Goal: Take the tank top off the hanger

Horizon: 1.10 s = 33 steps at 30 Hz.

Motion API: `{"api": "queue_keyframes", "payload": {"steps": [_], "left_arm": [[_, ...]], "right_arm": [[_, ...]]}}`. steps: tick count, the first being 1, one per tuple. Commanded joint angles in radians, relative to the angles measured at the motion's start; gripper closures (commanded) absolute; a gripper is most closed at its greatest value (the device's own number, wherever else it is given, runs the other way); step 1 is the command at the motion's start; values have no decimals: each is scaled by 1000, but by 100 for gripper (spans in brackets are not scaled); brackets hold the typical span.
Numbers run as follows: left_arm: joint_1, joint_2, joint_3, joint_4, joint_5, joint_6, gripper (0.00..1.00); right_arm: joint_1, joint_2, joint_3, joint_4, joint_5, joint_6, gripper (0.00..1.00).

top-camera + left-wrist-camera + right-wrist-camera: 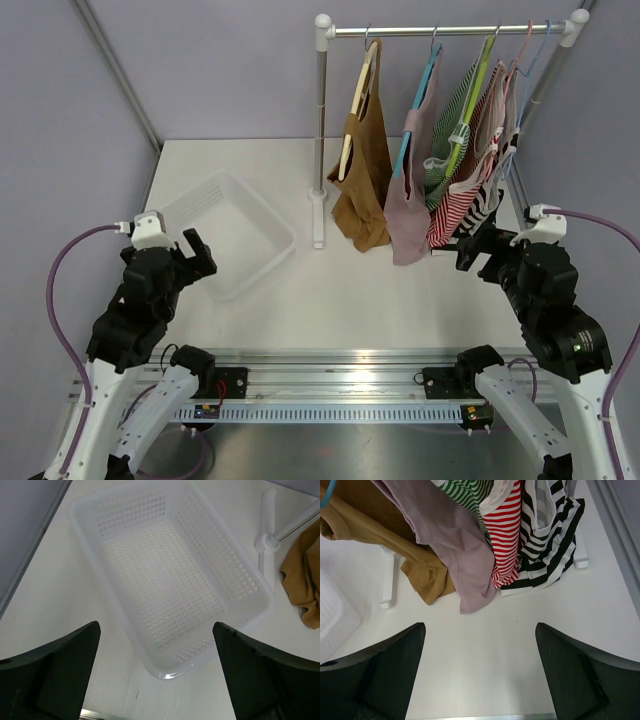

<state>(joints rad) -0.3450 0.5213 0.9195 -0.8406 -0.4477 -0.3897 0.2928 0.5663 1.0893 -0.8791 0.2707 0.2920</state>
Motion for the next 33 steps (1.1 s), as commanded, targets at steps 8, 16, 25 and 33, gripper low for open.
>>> {"api": "queue_keyframes", "payload": {"steps": [8,16,25,33], "left_arm": [[5,83,102,74,158,-32,1],[5,77,61,97,135,-26,1],[5,62,12,94,126,-26,1],[5,51,-1,97,130,-20,1]], "right_arm": [[3,-74,-62,169,-203,71,1],[5,162,177,360,-574,208,3],[18,588,513,450,-659,268,11],[172,1024,1070,215,-277,136,13]]}}
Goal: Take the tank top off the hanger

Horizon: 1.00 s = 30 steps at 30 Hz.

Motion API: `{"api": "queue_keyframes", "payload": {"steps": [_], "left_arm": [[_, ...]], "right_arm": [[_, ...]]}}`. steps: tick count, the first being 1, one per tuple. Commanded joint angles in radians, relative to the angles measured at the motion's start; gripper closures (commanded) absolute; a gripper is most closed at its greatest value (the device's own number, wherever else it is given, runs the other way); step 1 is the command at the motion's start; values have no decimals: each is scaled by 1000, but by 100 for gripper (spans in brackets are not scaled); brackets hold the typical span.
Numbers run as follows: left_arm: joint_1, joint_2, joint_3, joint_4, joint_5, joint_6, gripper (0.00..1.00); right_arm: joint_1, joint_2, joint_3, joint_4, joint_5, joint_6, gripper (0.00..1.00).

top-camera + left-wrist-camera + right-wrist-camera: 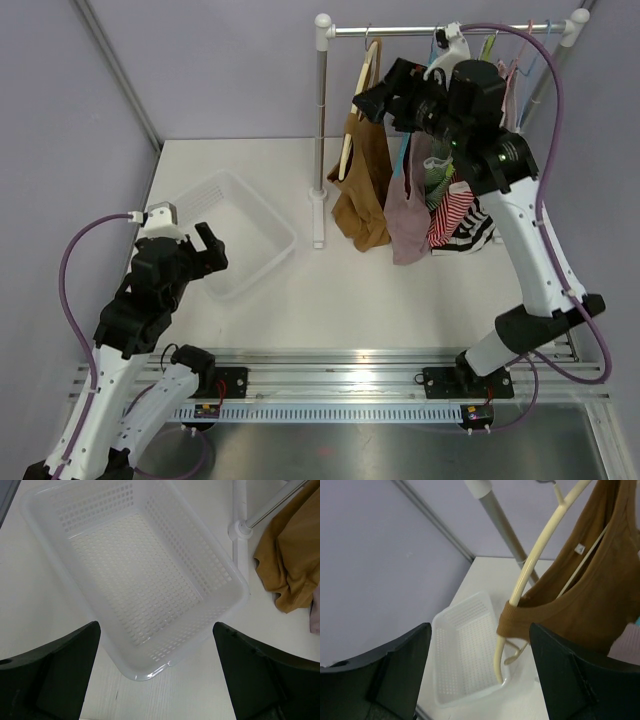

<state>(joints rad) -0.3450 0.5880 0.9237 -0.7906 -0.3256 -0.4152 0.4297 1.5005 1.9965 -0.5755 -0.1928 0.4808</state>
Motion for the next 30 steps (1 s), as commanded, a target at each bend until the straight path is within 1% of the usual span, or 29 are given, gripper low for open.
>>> {"api": "queue_keyframes", "payload": {"steps": [1,2,3,4,5,6,7,8,9,10,13,14,16,17,20,21,22,25,27,30], "left_arm": [[3,-19,-5,48,8,6,1],[4,-19,-6,47,8,7,1],[5,-19,-6,50,8,10,1],[5,-17,-8,51,13,13,1],[5,-16,-6,56,20,18,1],[5,-13,-6,57,23,24,1],[5,-10,-6,59,25,27,1],[6,-7,-6,59,26,30,1],[6,-4,-8,59,33,32,1],[6,-5,-8,59,34,33,1],[5,-10,-11,62,42,33,1],[6,-8,-11,62,42,35,1],[6,-10,-11,68,52,39,1],[6,-8,-11,71,62,41,1],[6,-7,-11,73,68,44,1],[6,-5,-11,73,69,44,1],[6,-7,-13,73,71,46,1],[6,-7,-13,74,79,46,1],[6,-7,-13,76,82,47,1],[6,-7,-13,76,85,49,1]], "right_arm": [[46,121,200,-115,278,-62,14],[78,151,278,-127,321,-76,14],[93,215,322,-154,404,-94,14],[112,251,368,-170,441,-131,14],[122,288,466,-188,467,-149,14],[142,364,520,-210,489,-163,14],[150,400,575,-252,542,-194,15],[156,438,670,-273,582,-211,16],[168,490,703,-287,623,-228,17],[170,503,722,-285,685,-255,21],[175,507,682,-244,749,-284,28],[175,506,652,-236,753,-286,33],[175,500,636,-224,756,-298,36],[175,506,643,-227,760,-303,41],[175,517,665,-239,777,-317,50],[175,512,662,-238,782,-318,57],[173,511,653,-228,786,-329,60],[173,510,651,-227,787,-343,61],[170,518,650,-233,785,-347,59],[155,530,647,-238,770,-344,61]]}}
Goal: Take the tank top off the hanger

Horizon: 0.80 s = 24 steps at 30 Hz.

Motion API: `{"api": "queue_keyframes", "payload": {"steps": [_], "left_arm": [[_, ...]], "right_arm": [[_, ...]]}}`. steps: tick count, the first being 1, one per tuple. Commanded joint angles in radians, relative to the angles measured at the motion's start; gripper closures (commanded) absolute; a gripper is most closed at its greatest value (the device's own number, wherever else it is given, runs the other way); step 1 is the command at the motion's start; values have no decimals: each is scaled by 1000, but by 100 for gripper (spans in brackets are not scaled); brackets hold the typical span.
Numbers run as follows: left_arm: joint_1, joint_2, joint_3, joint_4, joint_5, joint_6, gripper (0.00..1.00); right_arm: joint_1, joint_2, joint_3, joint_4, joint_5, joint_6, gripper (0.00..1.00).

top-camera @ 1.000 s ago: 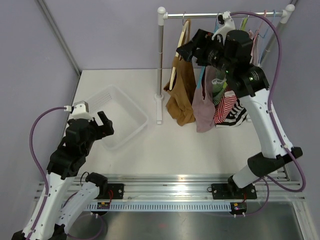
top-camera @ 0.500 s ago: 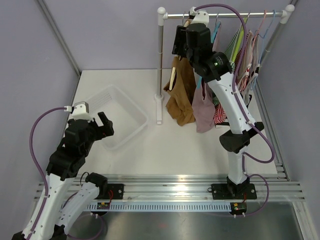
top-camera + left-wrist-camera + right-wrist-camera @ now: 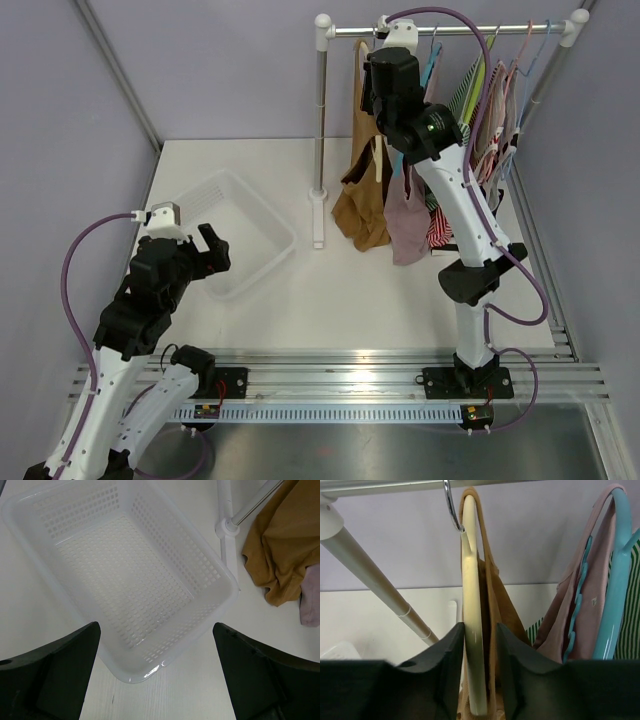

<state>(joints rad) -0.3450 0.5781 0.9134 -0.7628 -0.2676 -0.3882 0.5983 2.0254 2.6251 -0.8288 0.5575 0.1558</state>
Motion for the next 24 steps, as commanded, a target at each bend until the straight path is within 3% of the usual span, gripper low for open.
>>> {"api": "queue_keyframes", "payload": {"steps": [1,3,8,10,11,13,14,17,21,24], "left_arm": [[6,2,-4,49,28,22,1],[6,2,-4,51,31,22,1],[6,-3,-4,52,33,23,1],[6,-4,-4,53,34,23,1],[6,-6,-4,51,34,23,1],[6,-7,-4,53,34,23,1],[6,-7,-5,53,34,23,1],[6,-15,-5,51,34,23,1],[6,-17,-5,53,36,23,1],[6,-17,-5,53,38,23,1]], "right_arm": [[-17,7,18,17,16,-16,68],[-20,12,19,20,15,-22,70],[-20,27,49,22,15,-47,98],[-23,24,50,28,12,-48,96],[-25,19,44,34,10,-48,86],[-28,16,33,39,7,-50,79],[-29,18,29,39,7,-50,71],[-35,32,23,27,-2,-48,69],[-38,44,27,22,-10,-47,86],[-40,44,36,26,-18,-50,94]]}}
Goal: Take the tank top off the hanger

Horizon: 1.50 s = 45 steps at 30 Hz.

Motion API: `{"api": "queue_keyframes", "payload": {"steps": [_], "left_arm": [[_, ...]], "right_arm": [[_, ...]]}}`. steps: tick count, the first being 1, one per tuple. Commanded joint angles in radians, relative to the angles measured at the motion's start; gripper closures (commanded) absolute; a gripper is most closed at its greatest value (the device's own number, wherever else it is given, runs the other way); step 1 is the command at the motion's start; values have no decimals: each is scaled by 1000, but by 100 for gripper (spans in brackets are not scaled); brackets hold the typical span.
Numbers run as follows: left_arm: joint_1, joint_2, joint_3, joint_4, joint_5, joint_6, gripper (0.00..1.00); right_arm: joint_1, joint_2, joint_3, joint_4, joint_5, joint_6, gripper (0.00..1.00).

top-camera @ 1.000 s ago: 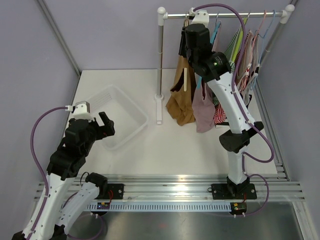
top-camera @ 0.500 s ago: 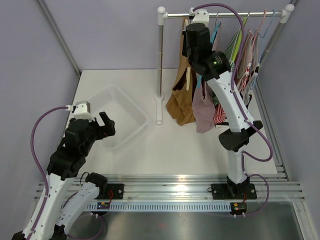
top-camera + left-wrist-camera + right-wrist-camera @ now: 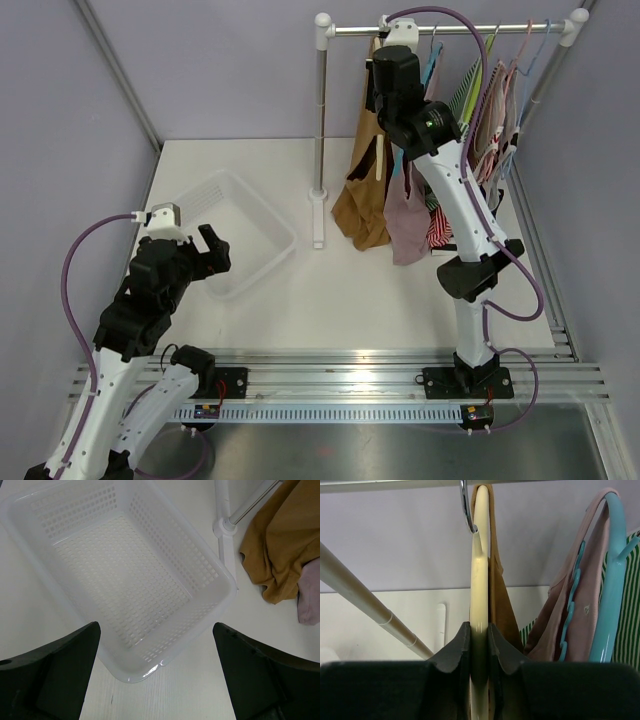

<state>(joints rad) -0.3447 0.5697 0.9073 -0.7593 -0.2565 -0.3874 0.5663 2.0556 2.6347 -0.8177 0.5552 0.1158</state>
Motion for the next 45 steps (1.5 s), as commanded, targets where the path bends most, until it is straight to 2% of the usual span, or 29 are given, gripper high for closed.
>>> {"api": "queue_keyframes", "payload": {"steps": [1,19,25,32,34,39,45], "left_arm": [[6,-8,1,49,26,22,1],[6,-8,-1,48,11,18,1],[6,-7,-1,44,7,16,1],[6,-7,2,52,19,7,1],[4,-1,18,54,28,-10,1],[4,32,88,52,49,-39,1],[-28,105,191,113,118,-114,1]], "right_arm": [[-6,12,30,17,-17,-13,100],[-6,-121,67,146,-74,-59,100],[-6,-202,-22,170,-115,-51,100],[-6,-250,-21,69,-196,5,100],[-6,-302,-83,34,-216,27,100],[-3,-477,-403,87,-311,71,100],[1,-633,-585,71,-465,123,100]]}}
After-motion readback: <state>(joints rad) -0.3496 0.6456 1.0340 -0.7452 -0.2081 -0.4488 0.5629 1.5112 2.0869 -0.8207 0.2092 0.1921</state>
